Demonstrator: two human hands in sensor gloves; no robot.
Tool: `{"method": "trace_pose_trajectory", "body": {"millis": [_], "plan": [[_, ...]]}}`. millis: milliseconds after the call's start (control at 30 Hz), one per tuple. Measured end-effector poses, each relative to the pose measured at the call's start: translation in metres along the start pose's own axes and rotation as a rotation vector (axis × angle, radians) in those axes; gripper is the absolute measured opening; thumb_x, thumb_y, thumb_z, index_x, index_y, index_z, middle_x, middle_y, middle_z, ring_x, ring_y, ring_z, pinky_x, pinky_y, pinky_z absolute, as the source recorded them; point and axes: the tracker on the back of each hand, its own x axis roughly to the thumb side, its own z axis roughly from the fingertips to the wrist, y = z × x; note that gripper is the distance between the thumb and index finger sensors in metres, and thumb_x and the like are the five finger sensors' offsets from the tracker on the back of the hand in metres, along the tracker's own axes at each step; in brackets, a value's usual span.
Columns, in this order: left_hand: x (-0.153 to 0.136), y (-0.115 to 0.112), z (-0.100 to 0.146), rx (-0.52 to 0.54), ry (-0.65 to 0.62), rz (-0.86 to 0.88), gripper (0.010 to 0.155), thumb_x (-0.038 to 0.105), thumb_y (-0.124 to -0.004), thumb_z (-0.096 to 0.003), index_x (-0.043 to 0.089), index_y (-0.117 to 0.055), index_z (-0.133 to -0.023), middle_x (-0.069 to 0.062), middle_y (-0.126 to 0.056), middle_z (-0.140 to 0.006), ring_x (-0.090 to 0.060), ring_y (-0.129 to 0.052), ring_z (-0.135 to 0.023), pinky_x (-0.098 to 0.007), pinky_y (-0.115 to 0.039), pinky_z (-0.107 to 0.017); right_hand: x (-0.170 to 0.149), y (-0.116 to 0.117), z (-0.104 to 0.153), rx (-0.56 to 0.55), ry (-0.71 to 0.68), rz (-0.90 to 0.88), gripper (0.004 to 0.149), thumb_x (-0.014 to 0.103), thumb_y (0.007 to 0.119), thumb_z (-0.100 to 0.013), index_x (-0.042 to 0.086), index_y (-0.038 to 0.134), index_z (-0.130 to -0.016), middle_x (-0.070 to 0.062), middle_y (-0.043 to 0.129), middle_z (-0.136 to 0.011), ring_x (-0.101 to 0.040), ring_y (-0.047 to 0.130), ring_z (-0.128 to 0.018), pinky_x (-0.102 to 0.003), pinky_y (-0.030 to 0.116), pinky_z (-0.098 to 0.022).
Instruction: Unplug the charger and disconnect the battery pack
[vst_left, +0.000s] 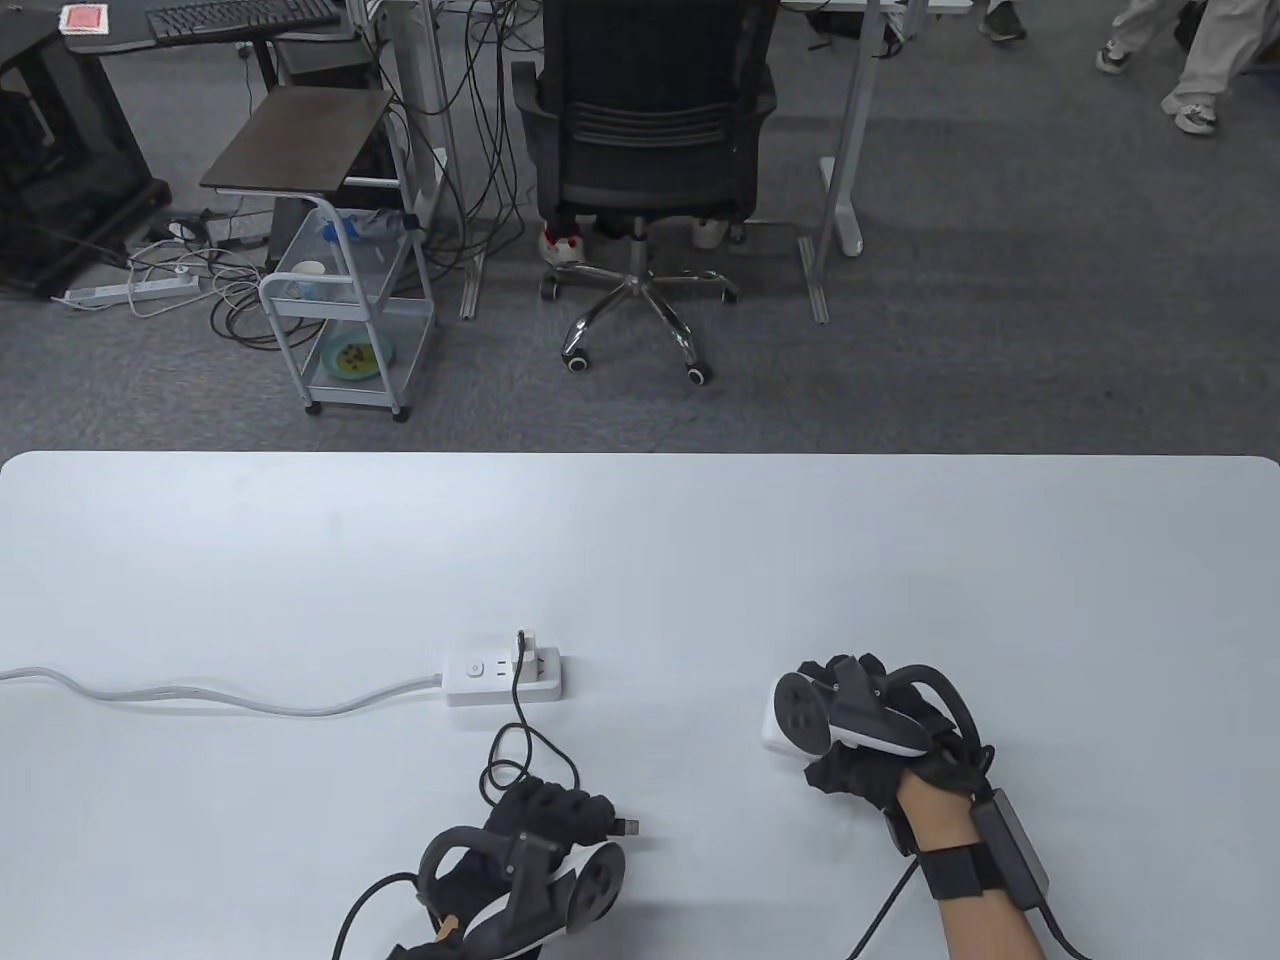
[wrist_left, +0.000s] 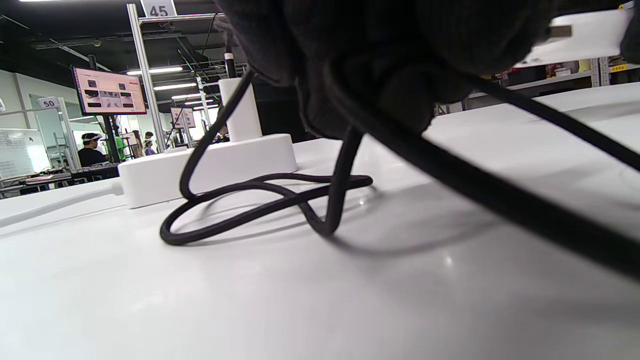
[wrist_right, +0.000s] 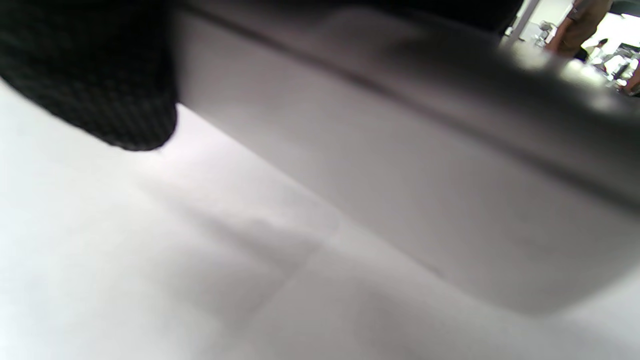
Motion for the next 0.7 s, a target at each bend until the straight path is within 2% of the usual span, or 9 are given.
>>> {"method": "trace_pose_trajectory", "body": {"millis": [367, 700], "plan": [[-0.002, 0.0, 0.001, -0.009, 0.003, -0.01, 0.04, 0.052, -0.081, -0.0439, 0.047, -0.087, -0.083, 0.024, -0.102, -0.084, -0.004, -0.108, -0.082, -0.025, -0.082, -0.076, -0.031, 0.018, -0.041, 0.12, 0.093, -0.039, 0.1, 0.053, 0.087, -0.029, 0.017, 0.034, -0.106, -0.018, 0.046, -0.111, -0.043, 0.058, -0.093, -0.052, 0.062, -0.069], [-0.004, 0.0, 0.002, -0.007, 0.004, 0.015, 0.04, 0.052, -0.081, -0.0437, 0.047, -0.087, -0.083, 0.024, -0.102, -0.084, -0.004, -0.108, -0.082, -0.025, -0.082, -0.075, -0.057, 0.026, -0.048, 0.149, 0.1, -0.051, 0.1, 0.053, 0.087, -0.029, 0.017, 0.036, -0.106, -0.019, 0.049, -0.11, -0.042, 0.06, -0.092, -0.051, 0.064, -0.069]]}}
